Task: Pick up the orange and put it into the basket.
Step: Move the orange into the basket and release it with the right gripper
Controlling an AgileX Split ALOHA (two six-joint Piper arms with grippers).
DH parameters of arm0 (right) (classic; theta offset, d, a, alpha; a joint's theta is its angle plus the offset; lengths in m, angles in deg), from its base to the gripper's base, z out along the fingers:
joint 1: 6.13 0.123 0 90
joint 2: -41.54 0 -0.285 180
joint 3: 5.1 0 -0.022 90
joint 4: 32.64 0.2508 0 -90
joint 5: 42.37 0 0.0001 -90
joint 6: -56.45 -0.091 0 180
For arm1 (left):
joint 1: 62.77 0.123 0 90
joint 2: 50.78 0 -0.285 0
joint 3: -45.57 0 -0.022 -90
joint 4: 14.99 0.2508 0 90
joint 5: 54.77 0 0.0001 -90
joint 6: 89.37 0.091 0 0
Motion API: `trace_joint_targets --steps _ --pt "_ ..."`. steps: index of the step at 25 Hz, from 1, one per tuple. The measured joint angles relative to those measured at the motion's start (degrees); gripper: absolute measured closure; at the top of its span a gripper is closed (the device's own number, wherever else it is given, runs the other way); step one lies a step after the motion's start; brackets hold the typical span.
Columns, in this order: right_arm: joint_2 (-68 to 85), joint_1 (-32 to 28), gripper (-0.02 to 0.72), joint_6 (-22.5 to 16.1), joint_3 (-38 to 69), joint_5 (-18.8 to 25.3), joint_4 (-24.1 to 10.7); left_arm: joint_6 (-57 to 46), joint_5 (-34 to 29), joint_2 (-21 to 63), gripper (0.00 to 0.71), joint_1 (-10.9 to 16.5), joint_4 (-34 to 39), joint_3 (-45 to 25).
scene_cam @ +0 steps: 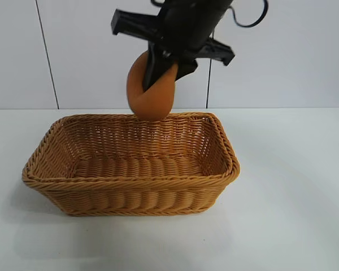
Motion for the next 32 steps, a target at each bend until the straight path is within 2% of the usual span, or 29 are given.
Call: trace_joint_targets --steps 6,10,12,15,17,19,22,25,32 --pt "-9.6 0.1 0.632 -1.0 0.0 -5.2 0.2 0.0 0.0 0.0 0.065 0.0 0.0 0.0" --pt "-12.9 0.1 0.629 -1.1 0.0 -5.7 1.0 0.0 0.0 0.0 0.065 0.0 0.0 0.0" --pt "-13.0 0.1 0.565 -1.2 0.0 -5.9 1.3 0.0 0.0 0.0 0.065 0.0 0.0 0.0" --pt "-12.9 0.1 0.315 -1.2 0.0 -5.3 1.2 0.0 0.0 0.0 0.065 0.0 0.0 0.0" --pt "-12.2 0.2 0.141 -1.2 0.0 -3.4 0.7 0.0 0.0 0.0 0.065 0.0 0.0 0.0" --pt "-10.9 0.2 0.081 -1.2 0.0 -1.3 -0.4 0.0 0.0 0.0 0.065 0.0 0.0 0.0" --pt "-7.9 0.1 0.057 -2.2 0.0 2.1 -1.8 0.0 0.0 0.0 0.065 0.0 0.0 0.0" --pt "-5.4 -0.5 0.052 -3.7 -1.4 7.5 -3.7 0.0 0.0 0.0 0.065 0.0 0.0 0.0" --pt "-4.3 -1.2 0.052 -4.1 -15.0 25.8 -10.9 0.0 0.0 0.0 0.065 0.0 0.0 0.0"
